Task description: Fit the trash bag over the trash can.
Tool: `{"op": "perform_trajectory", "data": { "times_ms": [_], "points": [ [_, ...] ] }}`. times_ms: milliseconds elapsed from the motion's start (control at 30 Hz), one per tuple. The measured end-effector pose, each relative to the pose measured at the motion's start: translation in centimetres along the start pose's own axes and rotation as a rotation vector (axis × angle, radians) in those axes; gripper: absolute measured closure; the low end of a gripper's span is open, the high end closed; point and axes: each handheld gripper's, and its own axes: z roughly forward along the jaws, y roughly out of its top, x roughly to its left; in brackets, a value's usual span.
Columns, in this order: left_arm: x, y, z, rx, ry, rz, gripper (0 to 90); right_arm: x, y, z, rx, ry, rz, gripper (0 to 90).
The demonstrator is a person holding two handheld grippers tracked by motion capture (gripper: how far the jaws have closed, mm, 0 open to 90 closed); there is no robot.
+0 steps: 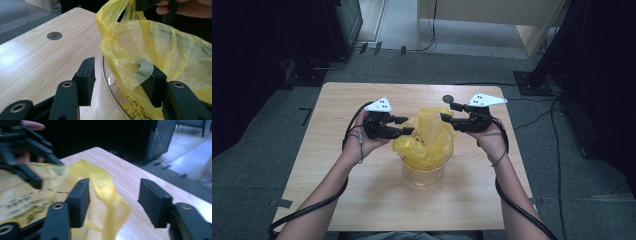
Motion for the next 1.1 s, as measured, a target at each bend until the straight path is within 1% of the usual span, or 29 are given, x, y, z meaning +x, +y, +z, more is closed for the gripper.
{"op": "perform_trajectory", "data": {
  "times_ms": [67,100,133,167,233,267,333,400,433,567,600,667,700,733,833,900,1100],
  "points": [
    [-0.1,0.1,0.0,0.000,-0.001,-0.002,50.4,-0.5,-0.2,0.7,0.022,-0.017,0.023,51.1],
    [0.0,0.1,0.0,0.000,-0.003,-0.004,51.1,-0.7,-0.3,1.0,0.033,-0.021,0.036,57.7],
    [0.0,0.0,0.0,-0.004,-0.009,-0.009,53.3,-0.9,-0.5,1.3,0.045,-0.022,0.059,62.6],
    [0.0,0.0,0.0,-0.003,-0.012,-0.012,54.2,-1.0,-0.6,1.6,0.061,-0.026,0.078,69.6],
    [0.1,-0.1,0.0,0.002,-0.014,-0.018,56.4,-1.2,-0.9,2.2,0.103,-0.036,0.123,83.5],
    [0.2,-0.2,0.0,0.002,-0.012,-0.016,56.3,-1.3,-1.0,2.4,0.124,-0.042,0.148,87.0],
    [0.2,-0.3,-0.2,-0.003,-0.005,-0.017,56.3,-1.4,-1.2,2.8,0.168,-0.041,0.214,88.5],
    [0.4,-0.4,-0.5,-0.016,0.002,-0.021,55.3,-1.5,-1.5,3.1,0.216,-0.043,0.252,89.0],
    [0.4,-0.4,-0.6,-0.020,0.004,-0.027,55.0,-1.5,-1.7,3.2,0.237,-0.044,0.257,89.1],
    [0.4,-0.5,-0.9,-0.020,0.006,-0.026,54.0,-1.4,-2.8,3.7,0.320,-0.023,0.260,89.1],
    [0.4,-0.5,-0.9,-0.017,0.001,-0.029,56.3,-1.3,-3.1,3.8,0.340,-0.015,0.267,89.1],
    [0.3,-0.6,-0.8,-0.009,-0.009,-0.034,59.2,-1.2,-3.8,4.0,0.363,-0.009,0.265,89.1],
    [0.3,-0.6,-0.7,0.000,-0.012,-0.033,62.2,-1.1,-4.1,4.1,0.378,-0.001,0.267,89.1],
    [0.3,-0.7,-0.6,0.006,-0.015,-0.037,64.0,-1.0,-4.4,4.2,0.388,0.001,0.261,89.1],
    [0.4,-0.8,-0.3,0.035,-0.003,-0.060,70.8,-0.7,-5.1,4.5,0.409,0.013,0.258,89.0],
    [0.6,-0.9,-0.2,0.036,-0.008,-0.075,73.8,-0.6,-5.3,4.6,0.410,0.018,0.259,88.9],
    [0.6,-0.8,-0.1,0.033,-0.003,-0.075,77.0,-0.5,-6.0,4.4,0.413,0.018,0.252,88.5]
  ]
}}
